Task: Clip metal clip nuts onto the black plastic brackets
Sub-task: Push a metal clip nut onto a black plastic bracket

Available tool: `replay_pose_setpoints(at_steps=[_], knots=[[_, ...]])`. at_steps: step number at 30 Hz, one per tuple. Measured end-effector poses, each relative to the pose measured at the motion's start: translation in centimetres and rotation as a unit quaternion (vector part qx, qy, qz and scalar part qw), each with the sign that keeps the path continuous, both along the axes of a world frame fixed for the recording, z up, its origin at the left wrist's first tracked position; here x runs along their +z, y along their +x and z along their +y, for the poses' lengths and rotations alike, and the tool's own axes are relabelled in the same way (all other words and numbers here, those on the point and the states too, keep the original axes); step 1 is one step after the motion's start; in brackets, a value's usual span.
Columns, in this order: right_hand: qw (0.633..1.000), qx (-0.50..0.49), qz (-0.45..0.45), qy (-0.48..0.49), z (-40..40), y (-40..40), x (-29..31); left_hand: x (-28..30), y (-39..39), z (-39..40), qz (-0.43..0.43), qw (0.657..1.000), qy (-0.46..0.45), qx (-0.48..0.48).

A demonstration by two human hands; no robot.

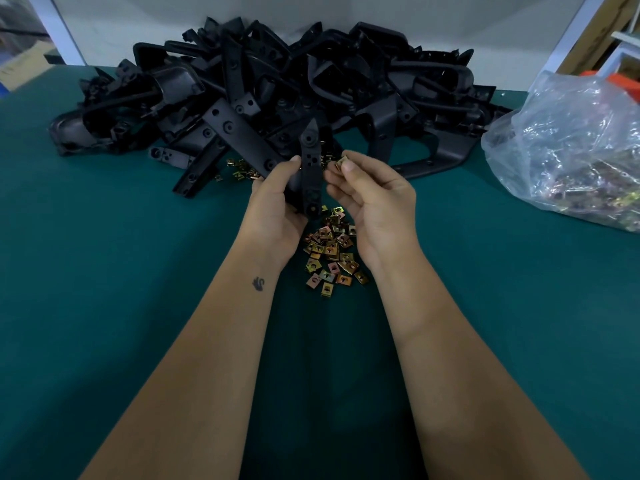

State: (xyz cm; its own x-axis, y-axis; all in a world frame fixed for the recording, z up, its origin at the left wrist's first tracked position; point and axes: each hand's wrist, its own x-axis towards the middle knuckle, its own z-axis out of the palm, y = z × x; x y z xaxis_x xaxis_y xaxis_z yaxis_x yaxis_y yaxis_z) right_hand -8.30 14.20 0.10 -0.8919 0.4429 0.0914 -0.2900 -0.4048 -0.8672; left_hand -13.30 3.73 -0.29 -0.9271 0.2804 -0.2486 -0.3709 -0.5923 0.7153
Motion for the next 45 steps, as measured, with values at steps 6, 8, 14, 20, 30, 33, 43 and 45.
replay_pose_setpoints(at_steps=[6, 8, 14, 20, 30, 33, 43, 45], knots=[[1.000, -0.002, -0.019, -0.010, -0.1, 0.0, 0.1, 0.1, 0.1, 0.1, -0.006, 1.000, -0.006, 0.007], [1.000, -0.009, -0.025, 0.009, 0.0, 0.0, 0.1, 0.1, 0.1, 0.0, -0.008, 1.000, -0.005, 0.005], [0.999, -0.016, -0.025, 0.013, 0.2, -0.2, -0.1, 0.1, 0.1, 0.0, -0.012, 1.000, -0.017, 0.006], [0.998, -0.008, -0.014, 0.063, 0.3, -0.3, -0.3, -0.2, 0.0, -0.1, -0.007, 1.000, -0.013, 0.003], [0.998, 0.015, -0.008, 0.058, 0.0, -0.4, -0.3, -0.6, 0.0, 0.1, 0.053, 0.998, -0.038, -0.004], [0.998, 0.006, -0.012, 0.054, 0.0, -0.5, -0.2, -0.6, 0.2, 0.1, 0.067, 0.997, -0.047, -0.004], [0.995, -0.029, -0.022, 0.088, 0.2, -0.5, -0.3, -1.2, 0.2, 0.2, 0.131, 0.984, -0.123, -0.011], [0.996, -0.034, -0.020, 0.086, 0.2, -0.6, -0.4, -1.4, 0.1, 0.3, 0.138, 0.982, -0.131, -0.004]])
